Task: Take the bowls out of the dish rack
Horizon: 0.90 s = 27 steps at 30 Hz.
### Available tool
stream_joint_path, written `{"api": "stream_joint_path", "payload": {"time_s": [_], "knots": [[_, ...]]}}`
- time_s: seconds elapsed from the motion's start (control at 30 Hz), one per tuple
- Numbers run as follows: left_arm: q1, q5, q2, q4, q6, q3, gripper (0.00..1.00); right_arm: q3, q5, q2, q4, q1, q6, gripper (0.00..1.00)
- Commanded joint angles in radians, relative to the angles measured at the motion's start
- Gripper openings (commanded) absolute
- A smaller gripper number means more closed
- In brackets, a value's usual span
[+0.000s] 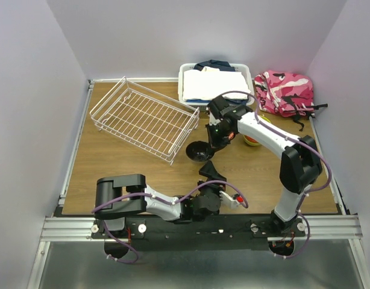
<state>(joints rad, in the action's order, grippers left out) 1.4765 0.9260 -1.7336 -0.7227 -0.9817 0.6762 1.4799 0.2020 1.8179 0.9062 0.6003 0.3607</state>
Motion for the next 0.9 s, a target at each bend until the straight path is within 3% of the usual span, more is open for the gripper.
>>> {"api": "stream_joint_path", "payload": {"time_s": [0.0,0.47,0.87], "knots": [[0.018,0.024,0.034,-0.057,0.095,0.011,0.99,-0.065,-0.090,-0.083,-0.116,-0.016,0.023,0.01],[0.034,-0.090,0.134,0.230,0.509,0.074,0.99,-0.449,-0.357,-0.420,-0.311,-0.057,0.119,0.01],[-0.016,-0.220,0.451,0.581,0.932,0.086,0.99,-0.742,-0.516,-0.679,-0.409,-0.120,0.337,0.01]]}}
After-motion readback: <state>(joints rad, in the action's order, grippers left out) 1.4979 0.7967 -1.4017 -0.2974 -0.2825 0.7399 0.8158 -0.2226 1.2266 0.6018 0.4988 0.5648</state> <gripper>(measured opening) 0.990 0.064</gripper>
